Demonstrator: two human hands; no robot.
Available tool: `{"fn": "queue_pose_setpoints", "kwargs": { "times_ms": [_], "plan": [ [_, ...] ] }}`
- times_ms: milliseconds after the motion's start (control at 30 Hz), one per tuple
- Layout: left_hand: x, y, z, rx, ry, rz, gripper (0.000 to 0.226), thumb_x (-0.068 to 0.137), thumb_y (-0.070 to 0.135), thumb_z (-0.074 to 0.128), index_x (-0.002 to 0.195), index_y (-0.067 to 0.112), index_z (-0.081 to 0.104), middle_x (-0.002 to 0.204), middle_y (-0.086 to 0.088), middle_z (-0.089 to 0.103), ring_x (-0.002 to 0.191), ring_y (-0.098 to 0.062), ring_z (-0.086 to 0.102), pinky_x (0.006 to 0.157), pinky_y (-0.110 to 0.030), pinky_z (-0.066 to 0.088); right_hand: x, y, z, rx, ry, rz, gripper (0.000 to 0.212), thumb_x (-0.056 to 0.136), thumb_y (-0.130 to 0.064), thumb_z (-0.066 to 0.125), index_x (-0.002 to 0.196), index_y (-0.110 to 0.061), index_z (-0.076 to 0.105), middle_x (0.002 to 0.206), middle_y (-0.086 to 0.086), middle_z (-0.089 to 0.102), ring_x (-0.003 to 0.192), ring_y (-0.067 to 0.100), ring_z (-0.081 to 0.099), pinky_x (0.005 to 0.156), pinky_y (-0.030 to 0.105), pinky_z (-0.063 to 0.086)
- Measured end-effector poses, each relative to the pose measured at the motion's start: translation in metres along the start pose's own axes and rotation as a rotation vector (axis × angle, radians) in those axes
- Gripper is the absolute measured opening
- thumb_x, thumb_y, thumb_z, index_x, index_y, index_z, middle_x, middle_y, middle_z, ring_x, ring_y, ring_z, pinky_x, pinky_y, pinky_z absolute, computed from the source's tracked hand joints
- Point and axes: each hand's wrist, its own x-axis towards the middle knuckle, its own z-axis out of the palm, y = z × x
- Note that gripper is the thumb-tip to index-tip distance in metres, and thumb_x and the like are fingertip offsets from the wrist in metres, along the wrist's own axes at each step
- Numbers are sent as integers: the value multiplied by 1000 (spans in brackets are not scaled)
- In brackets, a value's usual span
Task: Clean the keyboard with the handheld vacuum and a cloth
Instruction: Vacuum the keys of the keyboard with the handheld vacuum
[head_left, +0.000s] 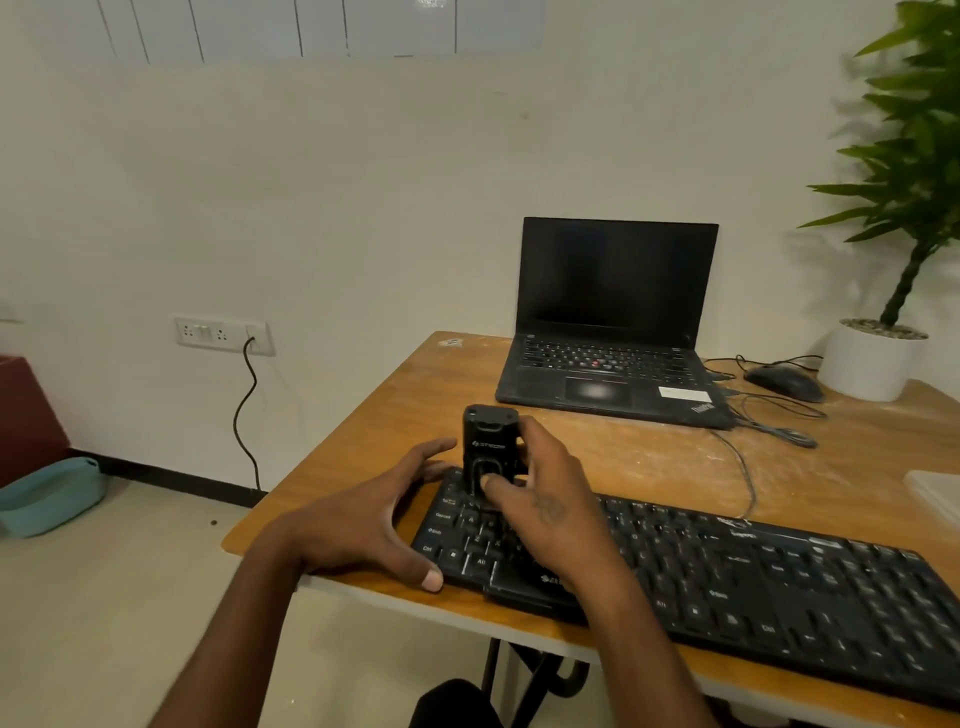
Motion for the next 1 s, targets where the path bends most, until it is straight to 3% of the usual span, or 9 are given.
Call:
{"fn": "queue_pose_setpoints", "kwargs": {
  "times_ms": [133,267,433,567,733,833,933,1000],
  "plan": [
    [0,1,1,17,23,-7,127,74,21,96,158,54,7,154,25,39,131,10,50,107,-19,49,13,-7,17,-4,-52,-20,44,92,-11,64,129,-32,54,111,-14,66,97,4,65,79,30,59],
    [0,-2,0,10,0,6,128,74,21,96,156,61,7,152,31,40,136,3,49,111,-24,48,11,0,-1,12,-51,13,51,93,-10,66,134,-37,51,107,-25,59,90,-18,59,64,9,49],
    [2,-5,-2,15,2,18,128,71,25,97,153,67,8,156,27,36,140,-3,46,115,-31,47,3,18,-19,42,27,52,56,92,-13,68,139,-39,50,124,-15,64,106,-1,62,87,33,58],
    [3,-4,-1,13,6,14,128,71,25,98,154,65,9,157,22,39,138,-3,50,114,-34,49,13,4,6,-18,-26,2,49,93,-12,66,136,-33,51,114,-16,62,97,-3,60,75,24,55],
    [2,-2,-1,43,17,-2,124,73,26,96,151,62,7,153,28,39,133,7,49,109,-19,47,28,-5,26,-46,-68,-17,41,92,-12,65,129,-26,53,110,-8,65,97,8,65,78,32,59],
    [2,-6,-1,19,0,6,129,73,22,96,157,59,5,152,27,42,134,2,52,111,-26,49,19,0,9,25,-52,19,47,94,-11,66,131,-34,51,107,-21,60,93,-7,63,67,14,51],
    [3,-9,-2,19,-9,9,131,73,24,97,157,62,4,151,34,38,134,6,49,110,-21,48,7,13,-11,82,18,41,48,93,-12,67,130,-39,51,114,-20,63,101,-2,64,76,20,53],
    [4,-9,-3,17,-11,12,131,72,26,97,156,63,4,152,33,38,135,5,49,111,-21,47,4,14,-15,92,39,46,48,93,-12,67,120,-47,48,105,-27,61,97,-6,62,70,15,48]
  ]
}}
